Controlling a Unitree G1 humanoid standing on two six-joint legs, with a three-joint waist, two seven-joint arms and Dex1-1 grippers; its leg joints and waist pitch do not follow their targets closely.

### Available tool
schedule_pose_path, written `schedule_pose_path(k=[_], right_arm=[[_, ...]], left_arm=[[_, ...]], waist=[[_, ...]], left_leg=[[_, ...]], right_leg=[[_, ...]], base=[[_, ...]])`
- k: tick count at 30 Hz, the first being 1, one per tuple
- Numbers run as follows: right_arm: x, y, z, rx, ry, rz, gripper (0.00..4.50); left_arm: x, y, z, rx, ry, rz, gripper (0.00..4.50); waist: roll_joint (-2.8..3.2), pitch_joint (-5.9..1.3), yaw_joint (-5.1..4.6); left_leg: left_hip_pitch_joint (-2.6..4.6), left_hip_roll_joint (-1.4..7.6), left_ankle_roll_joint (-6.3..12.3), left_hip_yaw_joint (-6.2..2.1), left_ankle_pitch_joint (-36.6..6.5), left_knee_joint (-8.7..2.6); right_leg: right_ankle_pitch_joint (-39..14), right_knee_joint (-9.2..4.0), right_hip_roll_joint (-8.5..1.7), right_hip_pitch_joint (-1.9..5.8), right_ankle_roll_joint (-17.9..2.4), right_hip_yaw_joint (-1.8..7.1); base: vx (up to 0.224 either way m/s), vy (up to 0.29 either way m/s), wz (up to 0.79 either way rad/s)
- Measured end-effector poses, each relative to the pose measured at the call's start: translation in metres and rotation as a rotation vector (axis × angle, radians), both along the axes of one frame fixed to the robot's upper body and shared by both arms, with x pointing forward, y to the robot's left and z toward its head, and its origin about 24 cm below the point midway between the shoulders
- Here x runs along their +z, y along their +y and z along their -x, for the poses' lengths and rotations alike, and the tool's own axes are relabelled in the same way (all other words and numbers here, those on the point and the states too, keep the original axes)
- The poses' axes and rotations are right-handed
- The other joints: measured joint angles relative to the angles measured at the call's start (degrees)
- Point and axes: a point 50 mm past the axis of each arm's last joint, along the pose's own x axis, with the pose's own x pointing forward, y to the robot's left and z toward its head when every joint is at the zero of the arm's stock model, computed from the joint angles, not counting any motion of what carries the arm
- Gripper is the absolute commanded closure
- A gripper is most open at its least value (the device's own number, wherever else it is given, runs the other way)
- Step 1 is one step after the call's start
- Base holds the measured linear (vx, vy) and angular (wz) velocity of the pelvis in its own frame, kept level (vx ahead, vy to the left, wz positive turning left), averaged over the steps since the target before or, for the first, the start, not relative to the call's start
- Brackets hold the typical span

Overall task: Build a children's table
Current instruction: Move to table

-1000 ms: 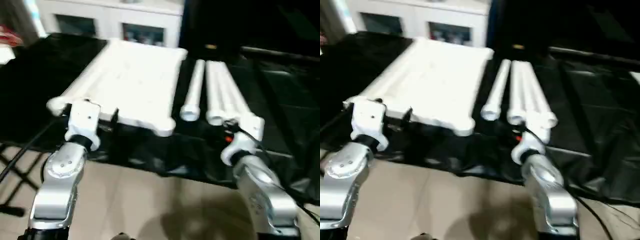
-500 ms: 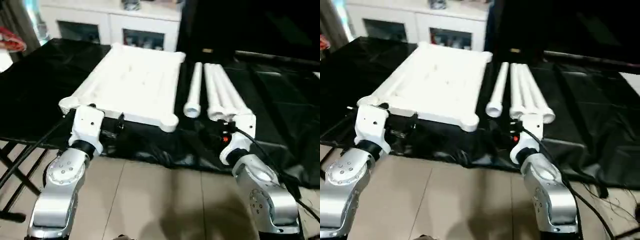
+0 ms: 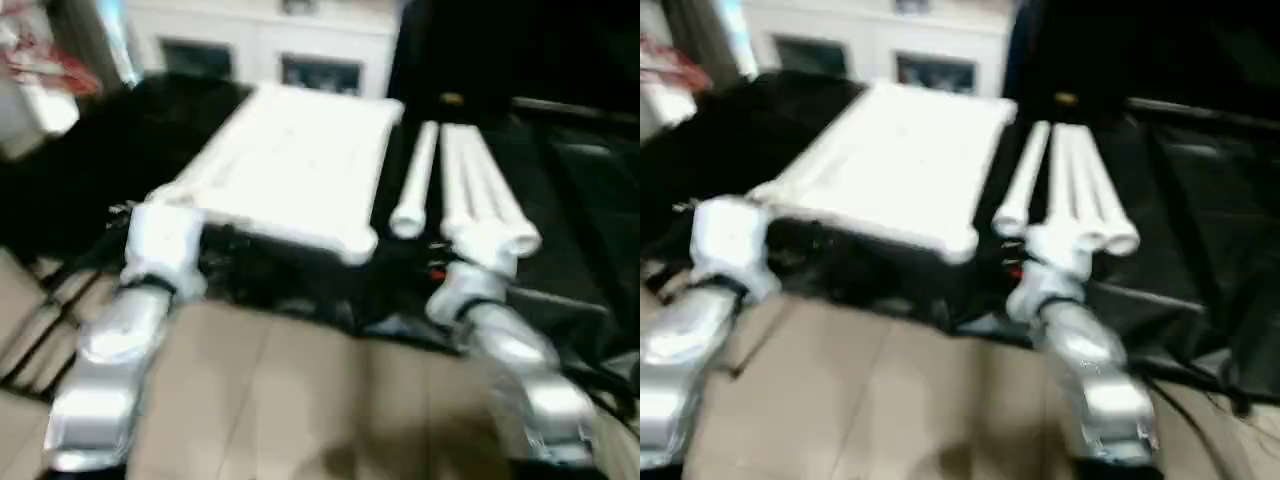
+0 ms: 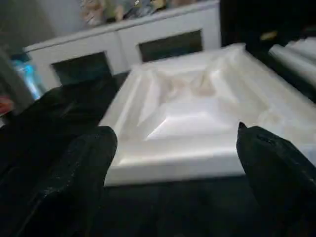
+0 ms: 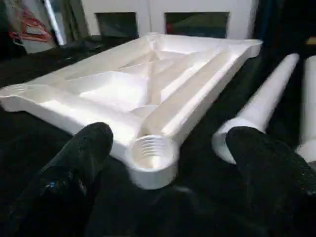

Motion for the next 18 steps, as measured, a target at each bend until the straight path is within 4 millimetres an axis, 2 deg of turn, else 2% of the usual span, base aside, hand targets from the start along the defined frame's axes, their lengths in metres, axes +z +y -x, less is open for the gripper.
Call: schedule_pose_path(k=[1,2,3,4,5,6,7,8,9,10,11,12,13,14,15,16,17,18], right_arm=[[0.001,-0.004,0.000,-0.007,-0.007,0.010,0.30],[-0.002,-0.013,0.002,-0.035,0.001,0.022,0.30],[-0.003,-0.017,0.001,-0.053,0.009,0.020,0.30],[-0.004,-0.016,0.001,-0.055,0.013,0.006,0.30],[-0.004,-0.014,0.001,-0.052,0.016,-0.012,0.30],[-0.004,-0.013,0.001,-0.049,0.014,-0.015,0.30],[-0.003,-0.013,0.000,-0.047,0.012,-0.014,0.30],[-0.003,-0.004,-0.001,-0.021,0.015,-0.027,0.30],[-0.001,0.003,-0.001,0.005,0.006,-0.035,0.30],[0.000,0.003,-0.001,0.009,0.003,-0.038,0.30],[0.000,0.001,-0.001,0.003,0.008,-0.040,0.30],[-0.001,0.000,-0.001,-0.004,0.015,-0.043,0.30],[-0.001,-0.001,-0.001,-0.006,0.019,-0.044,0.30],[0.000,-0.001,0.000,-0.007,0.016,-0.050,0.30],[0.001,-0.003,0.001,-0.011,0.012,-0.052,0.30],[0.000,-0.009,0.004,-0.028,0.011,-0.046,0.30],[-0.004,-0.017,0.006,-0.055,0.032,-0.037,0.30],[-0.006,-0.021,0.007,-0.069,0.042,-0.026,0.30]], left_arm=[[0.000,-0.006,-0.001,-0.018,-0.002,0.010,0.12],[-0.004,-0.018,0.000,-0.058,0.012,0.033,0.12],[-0.006,-0.019,0.001,-0.065,0.022,0.033,0.12],[-0.007,-0.017,0.002,-0.057,0.026,0.027,0.12],[-0.005,-0.014,0.001,-0.051,0.020,0.023,0.12],[-0.004,-0.013,0.001,-0.046,0.012,0.023,0.12],[-0.003,-0.011,0.001,-0.039,0.007,0.020,0.12],[-0.005,-0.003,0.002,-0.015,0.017,0.011,0.12],[-0.006,0.003,0.002,0.011,0.026,0.013,0.12],[-0.007,0.004,0.002,0.015,0.031,0.012,0.12],[-0.008,0.003,0.001,0.011,0.034,0.013,0.12],[-0.010,0.003,0.001,0.008,0.038,0.014,0.12],[-0.011,0.002,0.000,0.004,0.043,0.016,0.12],[-0.012,0.001,0.000,-0.004,0.046,0.015,0.12],[-0.012,-0.001,-0.001,-0.015,0.047,0.017,0.12],[-0.015,-0.006,-0.002,-0.040,0.059,0.024,0.12],[-0.018,-0.018,-0.002,-0.100,0.074,0.034,0.12],[-0.019,-0.023,-0.001,-0.127,0.082,0.039,0.12]], waist=[[-1.99,-0.11,-0.76],[-1.21,0.21,-0.63],[-0.32,0.28,-0.32],[0.08,0.46,-0.10],[0.88,0.52,0.79],[1.96,0.42,1.46],[3.05,0.38,1.77],[3.23,0.39,1.41],[2.66,0.11,0.94],[2.70,0.01,0.89],[2.44,-0.13,0.79],[1.93,-0.37,0.48],[0.56,-0.64,0.31],[-1.41,-0.42,0.38],[-2.51,-0.08,0.45],[-2.70,0.08,0.58],[-1.72,0.45,2.04],[-1.48,0.72,2.94]], left_leg=[[-0.05,-1.50,0.14,0.06,-0.57,0.65],[-0.98,-0.83,3.85,1.29,-1.78,3.82],[-1.89,0.11,4.44,2.41,-2.10,6.63],[-2.56,0.47,3.58,3.49,-1.93,7.49],[-2.94,1.68,2.64,4.26,-1.31,6.23],[-3.05,3.18,2.21,4.56,-0.83,3.91],[-2.58,4.77,-1.31,4.82,1.09,2.51],[-2.05,3.99,-1.05,4.50,0.60,2.17],[-1.71,3.63,-0.34,4.23,0.20,1.93],[-1.41,3.51,-0.44,4.09,0.05,1.86],[-0.84,2.97,-0.43,4.20,-0.42,1.48],[-0.46,2.30,-0.35,4.60,-0.66,0.95],[0.66,2.14,-0.55,7.00,-1.02,0.19],[2.86,2.04,-0.99,10.83,-1.83,-0.68],[4.47,2.02,-1.53,13.70,-2.71,-0.87],[5.29,2.65,-1.38,14.61,-4.18,0.45],[4.95,2.59,-0.97,12.08,-5.05,4.57],[3.98,1.73,-1.19,10.06,-4.96,7.79]], right_leg=[[5.16,-2.01,-0.95,1.08,-0.02,1.43],[4.67,-2.24,-0.72,2.32,-0.20,0.65],[4.52,-3.20,-0.83,3.53,-0.33,-0.03],[4.23,-3.91,-0.72,4.64,-0.35,0.15],[4.14,-5.10,0.20,6.22,-0.71,0.75],[3.80,-5.71,0.99,7.38,-0.69,0.62],[3.18,-5.69,1.68,7.90,-0.92,-0.05],[1.84,-2.64,1.36,6.71,-3.77,-0.88],[1.22,1.56,1.21,4.84,-3.32,-1.23],[1.11,3.90,1.30,2.98,-1.92,-1.94],[1.94,4.49,1.11,0.38,0.10,-2.41],[2.68,3.88,0.74,-1.52,0.96,-2.35],[3.87,2.24,0.02,-3.29,0.05,-2.33],[6.07,-1.63,-0.77,-3.95,-2.56,-2.32],[9.72,-3.04,-1.20,-3.90,-5.38,-1.66],[10.04,-2.62,0.37,-2.82,-4.61,0.60],[9.69,-3.15,2.78,-1.48,-5.08,3.33],[9.61,-3.71,3.85,-0.44,-5.24,4.55]], base=[[0.116,-0.057,0.73],[0.116,-0.057,0.73],[0.138,-0.016,0.63],[0.177,0.041,0.35],[0.278,0.076,0.47],[0.193,0.055,0.27],[0.214,0.091,0.13],[0.242,0.093,0.13],[0.242,0.093,0.13],[0.213,0.071,0.12],[0.084,0.035,0.01],[0.174,0.044,0.01],[0.192,0.003,-0.17],[0.192,0.003,-0.17],[0.230,-0.067,-0.40],[0.249,-0.065,-0.27],[0.249,-0.065,-0.27],[0.221,-0.023,-0.37]])
